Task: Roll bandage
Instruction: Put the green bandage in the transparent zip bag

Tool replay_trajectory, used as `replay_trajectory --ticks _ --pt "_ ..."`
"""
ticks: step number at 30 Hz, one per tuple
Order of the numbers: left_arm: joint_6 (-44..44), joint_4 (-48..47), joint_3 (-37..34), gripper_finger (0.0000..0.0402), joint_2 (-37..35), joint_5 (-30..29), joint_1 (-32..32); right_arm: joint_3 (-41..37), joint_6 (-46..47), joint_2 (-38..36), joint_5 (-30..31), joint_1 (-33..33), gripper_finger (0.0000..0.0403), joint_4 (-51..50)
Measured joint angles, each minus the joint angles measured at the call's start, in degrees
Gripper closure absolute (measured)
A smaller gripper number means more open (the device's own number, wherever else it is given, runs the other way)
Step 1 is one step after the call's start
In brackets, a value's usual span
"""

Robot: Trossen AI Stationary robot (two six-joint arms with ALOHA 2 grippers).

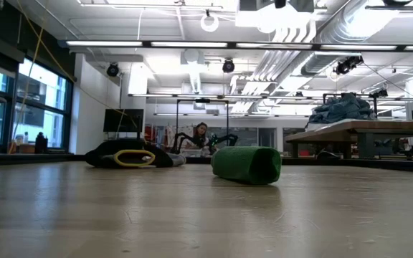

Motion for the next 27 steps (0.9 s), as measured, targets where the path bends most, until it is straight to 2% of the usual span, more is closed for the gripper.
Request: replay_trajectory --ticks 5,11,14,18,20,23,27 --pt "0.1 2.7 0.0 0.0401 0.1 -0.7 0.0 0.0 -2.0 0.3 2.7 0.0 0.0242 0.0" --pt "1.5 2.4 0.0 0.0401 0.4 -2.9 0.0 0.0 -2.4 0.5 2.9 0.0 0.0246 0.3" --pt "2.0 2.3 0.0 0.0401 0.6 -4.6 -0.1 0.0 -2.9 0.8 2.9 0.0 0.0277 0.0" --pt "2.0 2.0 0.0 0.0401 1.2 -5.5 0.0 0.0 -3.4 1.1 2.7 0.0 0.0381 -0.5" --pt "0.6 0.2 0.0 0.0401 1.4 -6.1 0.0 0.0 -2.3 0.8 2.7 0.0 0.0392 -2.0" --pt "-4.2 -6.5 0.0 0.0392 1.2 -10.6 0.1 0.0 -2.3 -0.8 2.7 0.0 0.0401 -6.8" --pt "-4.5 -15.8 0.0 0.0355 1.1 -12.0 0.2 0.0 -2.0 -3.1 3.1 0.0 0.0403 -13.8"
